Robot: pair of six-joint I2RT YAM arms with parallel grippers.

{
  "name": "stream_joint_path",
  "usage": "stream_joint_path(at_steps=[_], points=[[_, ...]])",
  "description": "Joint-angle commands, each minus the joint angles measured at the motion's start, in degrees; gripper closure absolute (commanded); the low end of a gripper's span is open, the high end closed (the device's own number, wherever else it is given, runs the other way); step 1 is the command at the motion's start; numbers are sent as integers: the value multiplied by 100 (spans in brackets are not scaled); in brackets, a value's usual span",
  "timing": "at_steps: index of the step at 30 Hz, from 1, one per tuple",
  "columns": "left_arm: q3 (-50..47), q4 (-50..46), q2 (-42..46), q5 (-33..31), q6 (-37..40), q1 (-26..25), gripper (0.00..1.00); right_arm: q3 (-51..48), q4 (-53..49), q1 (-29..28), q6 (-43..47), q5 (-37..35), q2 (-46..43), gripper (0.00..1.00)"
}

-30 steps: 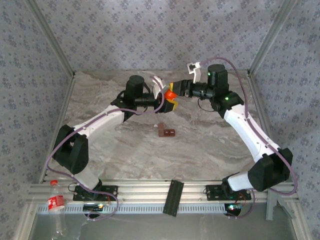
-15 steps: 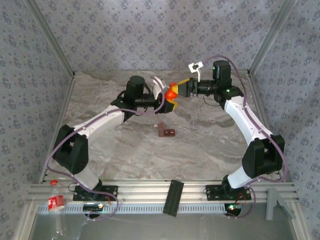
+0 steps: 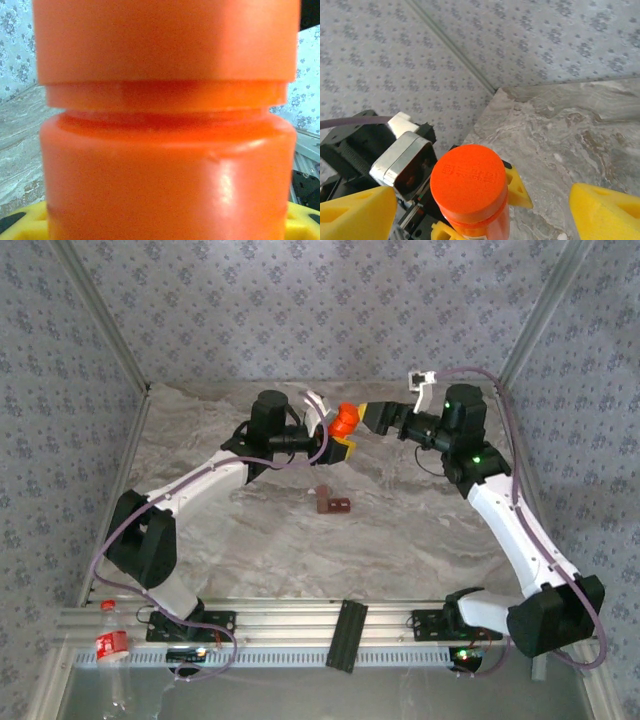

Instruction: Sort the pills into containers

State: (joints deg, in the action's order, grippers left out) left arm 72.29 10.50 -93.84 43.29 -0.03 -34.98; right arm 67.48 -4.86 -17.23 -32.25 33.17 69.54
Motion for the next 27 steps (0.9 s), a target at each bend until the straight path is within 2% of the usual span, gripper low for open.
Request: stream_joint_path(at_steps=[1,8,20,27], points=[[259,309,84,147,41,4,100,328,-449,-366,-335,-1012,89,9],[311,312,57,167,25,9,100,752,-742,-751,-153,-1248,458,10],[294,316,49,177,19,9,100,871,-661,-791,-130,-1117,696,23],[285,334,38,173,6,9,100,978,-639,-828,-110,-1058,841,28]])
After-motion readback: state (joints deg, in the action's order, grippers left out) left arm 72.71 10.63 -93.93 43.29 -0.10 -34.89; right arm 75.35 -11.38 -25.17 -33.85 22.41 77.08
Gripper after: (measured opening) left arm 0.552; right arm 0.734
